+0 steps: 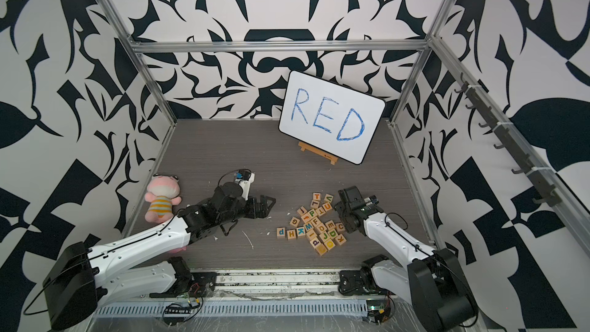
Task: Assemble the uppercase word "red" with letter blocks
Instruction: Pick up the letter block from the center of the board.
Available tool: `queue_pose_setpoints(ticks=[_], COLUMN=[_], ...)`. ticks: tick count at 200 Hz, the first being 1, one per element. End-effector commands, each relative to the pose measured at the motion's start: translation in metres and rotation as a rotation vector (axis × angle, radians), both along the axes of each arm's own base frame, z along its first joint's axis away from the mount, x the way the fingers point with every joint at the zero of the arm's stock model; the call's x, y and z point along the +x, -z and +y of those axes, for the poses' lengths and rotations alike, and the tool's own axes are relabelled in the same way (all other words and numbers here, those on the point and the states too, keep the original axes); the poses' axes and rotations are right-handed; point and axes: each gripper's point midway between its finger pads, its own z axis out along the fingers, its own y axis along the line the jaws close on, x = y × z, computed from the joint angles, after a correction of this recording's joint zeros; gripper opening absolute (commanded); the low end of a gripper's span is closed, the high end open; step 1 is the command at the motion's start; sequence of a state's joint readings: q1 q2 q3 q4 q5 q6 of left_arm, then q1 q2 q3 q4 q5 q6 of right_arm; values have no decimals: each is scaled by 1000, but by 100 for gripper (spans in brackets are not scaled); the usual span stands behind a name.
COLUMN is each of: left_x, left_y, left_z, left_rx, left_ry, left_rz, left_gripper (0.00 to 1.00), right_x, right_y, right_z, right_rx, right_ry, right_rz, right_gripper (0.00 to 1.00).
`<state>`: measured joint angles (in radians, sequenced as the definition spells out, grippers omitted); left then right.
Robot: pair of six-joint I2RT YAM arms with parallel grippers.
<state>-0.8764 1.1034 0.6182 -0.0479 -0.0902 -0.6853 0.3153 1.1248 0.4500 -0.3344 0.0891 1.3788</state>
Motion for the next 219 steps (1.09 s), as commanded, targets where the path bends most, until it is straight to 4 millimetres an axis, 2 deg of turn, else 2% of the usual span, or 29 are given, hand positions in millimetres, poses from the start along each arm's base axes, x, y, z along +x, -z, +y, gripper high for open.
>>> queue_pose_setpoints(ticks=[1,81,126,154,219], left_x=[0,1,1,2,3], left_y=[-1,3,3,3,4], left_z=[1,-1,1,4,3], left_rx=[-16,-26,-25,-23,-29], left_ry=[-8,-12,-21,-37,-50], left_rz=[-8,3,-4,-9,4], left_gripper=[99,100,100,100,99], right_x=[17,46,28,16,8], right_y=[-9,-16,-28,-29,-18], right_z=[6,12,-2,-1,20], right_rx=[2,-55,-109,-74,-32], right_ry=[-49,-146,-138,-116,-98], right_rz=[-33,-36,-5,10,41], right_gripper=[67,67,67,66,61])
